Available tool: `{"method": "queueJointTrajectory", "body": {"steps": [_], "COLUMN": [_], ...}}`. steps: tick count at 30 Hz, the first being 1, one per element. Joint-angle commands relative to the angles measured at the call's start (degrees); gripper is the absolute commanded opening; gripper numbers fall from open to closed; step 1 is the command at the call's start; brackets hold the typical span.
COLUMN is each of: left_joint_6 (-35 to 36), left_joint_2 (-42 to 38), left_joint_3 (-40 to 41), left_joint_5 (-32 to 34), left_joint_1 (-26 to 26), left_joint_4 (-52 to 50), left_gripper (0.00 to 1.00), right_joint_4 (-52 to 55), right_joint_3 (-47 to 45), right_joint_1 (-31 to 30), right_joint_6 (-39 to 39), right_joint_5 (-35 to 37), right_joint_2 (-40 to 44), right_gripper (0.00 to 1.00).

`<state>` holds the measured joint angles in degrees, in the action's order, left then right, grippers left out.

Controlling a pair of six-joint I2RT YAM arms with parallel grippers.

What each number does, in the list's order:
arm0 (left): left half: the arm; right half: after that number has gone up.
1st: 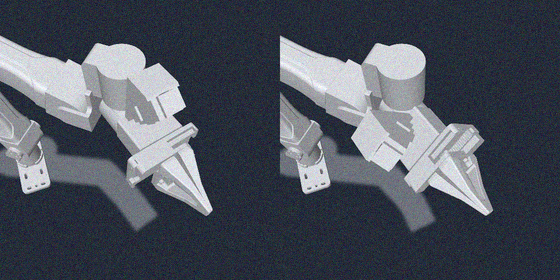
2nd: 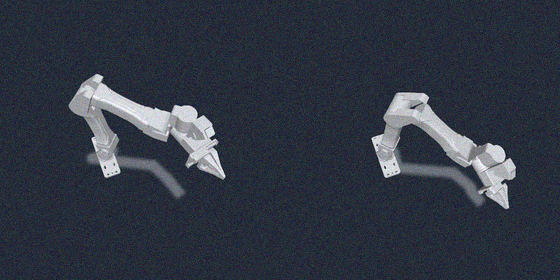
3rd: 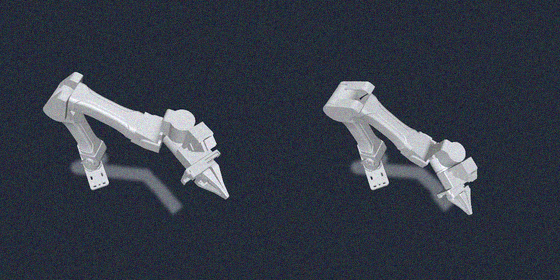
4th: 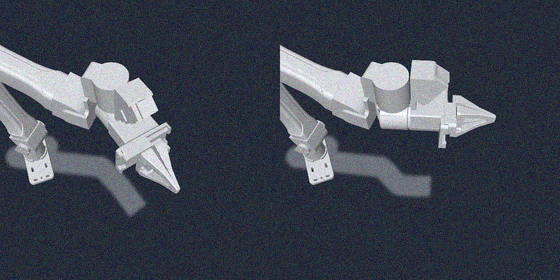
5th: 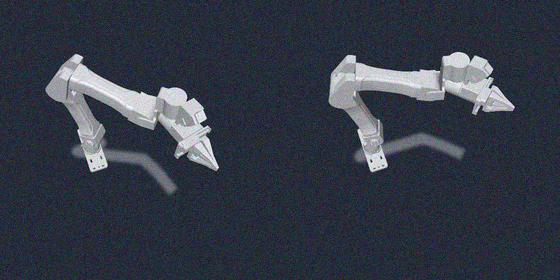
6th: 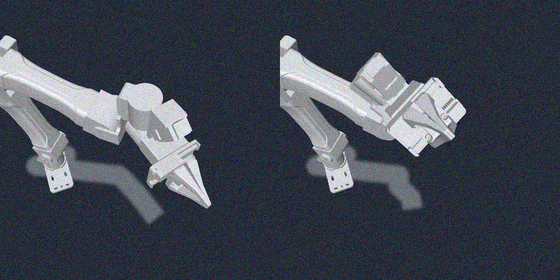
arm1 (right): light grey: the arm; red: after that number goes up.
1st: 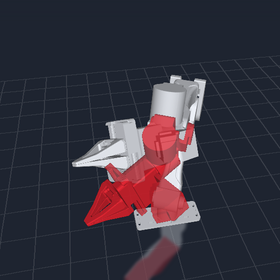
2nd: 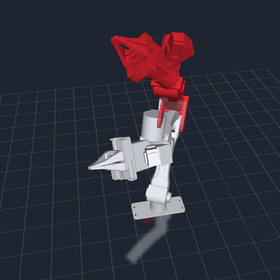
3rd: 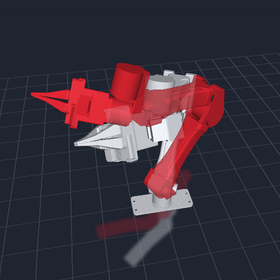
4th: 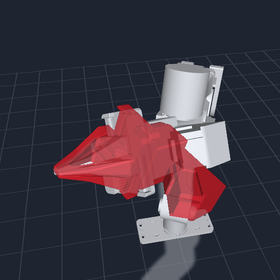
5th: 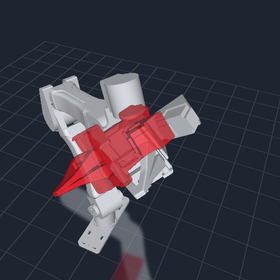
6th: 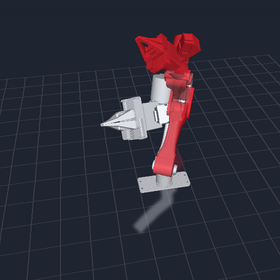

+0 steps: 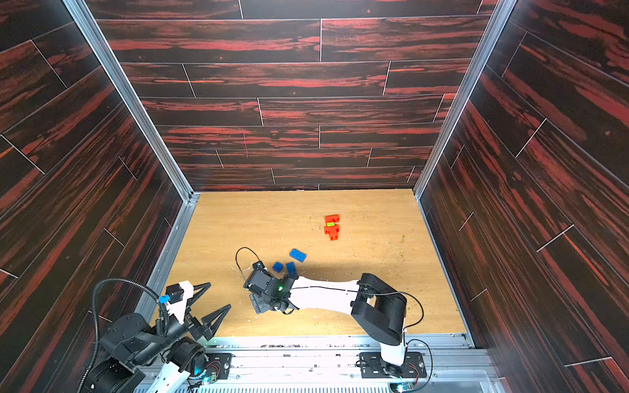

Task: Assemble the letter f with lego
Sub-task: Pick up the lego brick from the center of the board.

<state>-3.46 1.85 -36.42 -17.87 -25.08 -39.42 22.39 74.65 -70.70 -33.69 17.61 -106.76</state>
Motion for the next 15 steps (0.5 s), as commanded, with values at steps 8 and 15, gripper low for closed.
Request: {"method": "queueJointTrajectory", "body": {"steps": [8, 15], "left_joint_6": [0.6, 0.9], "left_joint_2": [1.1, 2.1], "left_joint_3": [1.0, 1.1], "left_joint_5": [-1.7, -2.6], "left_joint_1": [0.2, 0.2], "left_joint_4": [-0.2, -0.2], "left_gripper": [1.0, 1.0], "right_joint_4": [-0.2, 0.9], "right_joint_3": [2.9, 4.5], "right_joint_1": [1.7, 3.3], "right_joint_6": [-0.4, 0.4], "right_joint_5": [-2.4, -2.7], "right_joint_2": [-4.0, -5.0], "right_gripper": [0.76, 0.76]}}
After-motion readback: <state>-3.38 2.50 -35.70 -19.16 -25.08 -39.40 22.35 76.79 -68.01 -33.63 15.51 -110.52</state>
